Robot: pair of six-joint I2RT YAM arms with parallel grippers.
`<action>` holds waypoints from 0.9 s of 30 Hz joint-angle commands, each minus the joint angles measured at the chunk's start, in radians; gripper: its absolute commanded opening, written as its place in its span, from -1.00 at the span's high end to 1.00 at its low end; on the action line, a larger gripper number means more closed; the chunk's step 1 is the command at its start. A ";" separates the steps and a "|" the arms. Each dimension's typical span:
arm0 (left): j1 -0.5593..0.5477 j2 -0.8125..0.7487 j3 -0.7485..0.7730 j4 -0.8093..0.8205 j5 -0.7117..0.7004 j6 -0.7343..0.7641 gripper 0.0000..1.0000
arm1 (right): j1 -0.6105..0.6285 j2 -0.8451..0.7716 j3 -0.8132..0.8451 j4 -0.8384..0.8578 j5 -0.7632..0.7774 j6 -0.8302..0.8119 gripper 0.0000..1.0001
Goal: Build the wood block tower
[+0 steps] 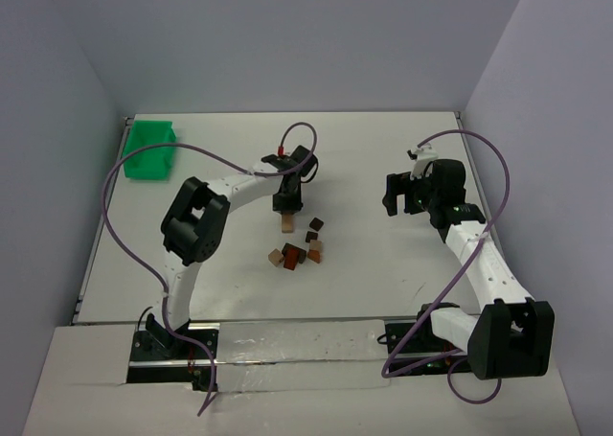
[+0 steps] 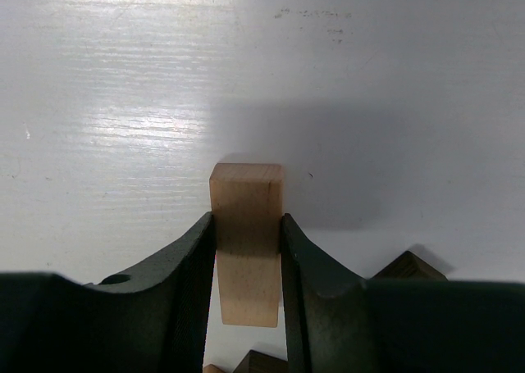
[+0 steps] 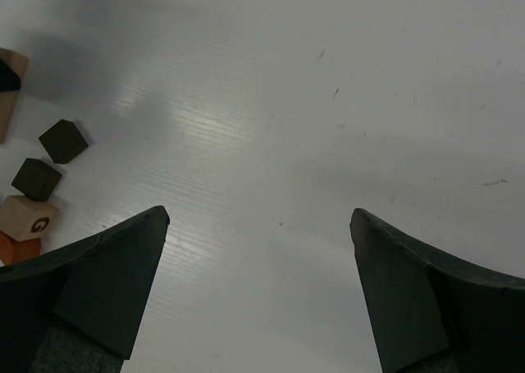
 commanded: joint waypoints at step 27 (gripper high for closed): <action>0.127 -0.426 -0.150 0.152 0.397 0.301 -0.60 | 0.071 -0.084 0.050 -0.032 -0.067 -0.013 -0.99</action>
